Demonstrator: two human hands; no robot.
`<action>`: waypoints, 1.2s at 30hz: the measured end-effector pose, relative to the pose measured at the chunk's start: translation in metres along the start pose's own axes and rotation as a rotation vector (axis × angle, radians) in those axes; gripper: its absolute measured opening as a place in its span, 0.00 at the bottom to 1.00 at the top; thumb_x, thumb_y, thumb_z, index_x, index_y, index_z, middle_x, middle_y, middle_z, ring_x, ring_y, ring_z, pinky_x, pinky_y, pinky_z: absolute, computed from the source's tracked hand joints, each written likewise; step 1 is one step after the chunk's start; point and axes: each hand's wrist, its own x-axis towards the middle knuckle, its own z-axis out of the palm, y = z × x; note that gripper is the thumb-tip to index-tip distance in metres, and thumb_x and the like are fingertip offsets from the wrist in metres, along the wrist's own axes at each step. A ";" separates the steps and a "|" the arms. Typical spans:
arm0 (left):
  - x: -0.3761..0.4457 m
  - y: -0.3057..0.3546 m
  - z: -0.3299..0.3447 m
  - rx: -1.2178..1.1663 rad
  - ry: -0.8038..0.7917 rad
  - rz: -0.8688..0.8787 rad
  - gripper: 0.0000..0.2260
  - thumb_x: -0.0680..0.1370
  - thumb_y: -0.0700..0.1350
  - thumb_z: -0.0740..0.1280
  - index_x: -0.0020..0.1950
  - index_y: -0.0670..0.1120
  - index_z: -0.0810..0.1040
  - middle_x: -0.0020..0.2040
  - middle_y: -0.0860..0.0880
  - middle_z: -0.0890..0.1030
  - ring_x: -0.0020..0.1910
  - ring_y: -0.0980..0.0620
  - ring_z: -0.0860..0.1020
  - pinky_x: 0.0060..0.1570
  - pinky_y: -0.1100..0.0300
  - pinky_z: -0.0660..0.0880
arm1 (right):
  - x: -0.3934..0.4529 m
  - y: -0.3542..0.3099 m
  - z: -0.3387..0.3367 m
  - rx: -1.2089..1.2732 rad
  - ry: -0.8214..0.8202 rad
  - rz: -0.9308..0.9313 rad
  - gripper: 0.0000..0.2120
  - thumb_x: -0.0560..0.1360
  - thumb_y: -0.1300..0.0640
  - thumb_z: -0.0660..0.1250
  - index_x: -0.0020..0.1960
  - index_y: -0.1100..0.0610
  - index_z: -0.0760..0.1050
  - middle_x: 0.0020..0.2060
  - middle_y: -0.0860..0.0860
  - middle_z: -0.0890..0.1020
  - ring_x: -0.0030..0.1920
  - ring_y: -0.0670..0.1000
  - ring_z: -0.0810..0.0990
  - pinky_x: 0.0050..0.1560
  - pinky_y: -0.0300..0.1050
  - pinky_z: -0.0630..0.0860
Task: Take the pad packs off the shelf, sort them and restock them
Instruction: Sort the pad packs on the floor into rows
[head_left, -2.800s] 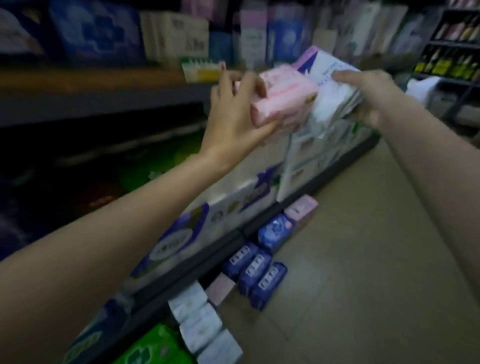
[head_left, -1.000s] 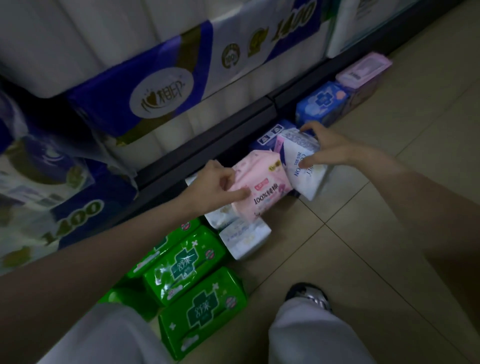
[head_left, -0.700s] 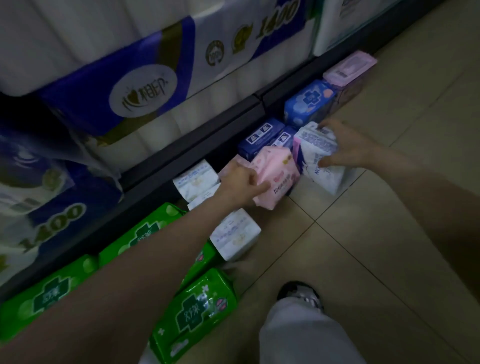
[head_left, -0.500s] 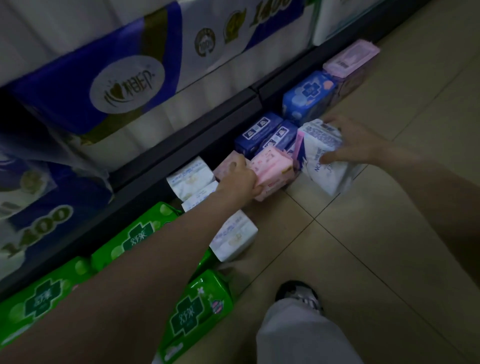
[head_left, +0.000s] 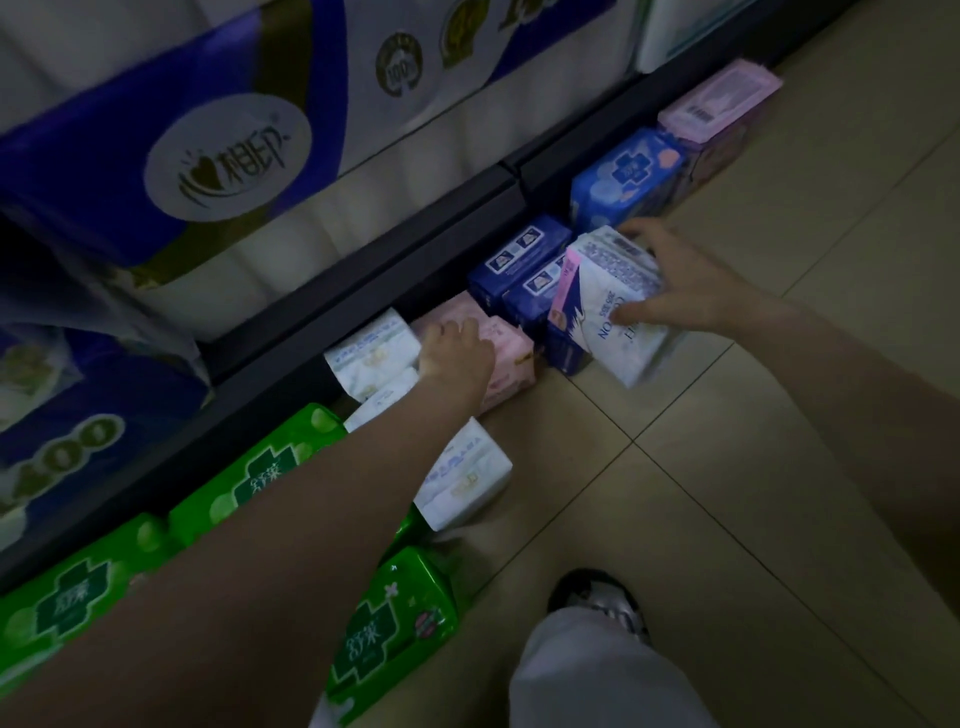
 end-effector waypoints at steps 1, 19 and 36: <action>0.002 -0.001 0.003 -0.049 0.065 0.034 0.19 0.79 0.44 0.60 0.70 0.44 0.65 0.67 0.41 0.64 0.67 0.41 0.65 0.64 0.50 0.61 | 0.001 -0.001 0.001 0.010 0.004 0.001 0.42 0.64 0.57 0.77 0.71 0.52 0.57 0.58 0.49 0.70 0.56 0.56 0.75 0.56 0.50 0.74; -0.090 -0.032 -0.018 -1.385 -0.253 0.223 0.28 0.70 0.41 0.75 0.59 0.50 0.59 0.49 0.46 0.76 0.40 0.55 0.77 0.36 0.65 0.77 | -0.041 -0.071 0.026 0.224 -0.661 0.111 0.32 0.67 0.65 0.75 0.64 0.51 0.63 0.52 0.50 0.79 0.52 0.49 0.79 0.49 0.44 0.80; -0.093 -0.036 0.001 -1.797 -0.289 0.045 0.15 0.74 0.42 0.70 0.55 0.42 0.68 0.54 0.46 0.75 0.44 0.54 0.80 0.40 0.66 0.78 | -0.047 -0.053 0.031 0.479 -0.653 0.194 0.36 0.68 0.65 0.71 0.71 0.51 0.60 0.58 0.50 0.77 0.59 0.50 0.76 0.58 0.41 0.74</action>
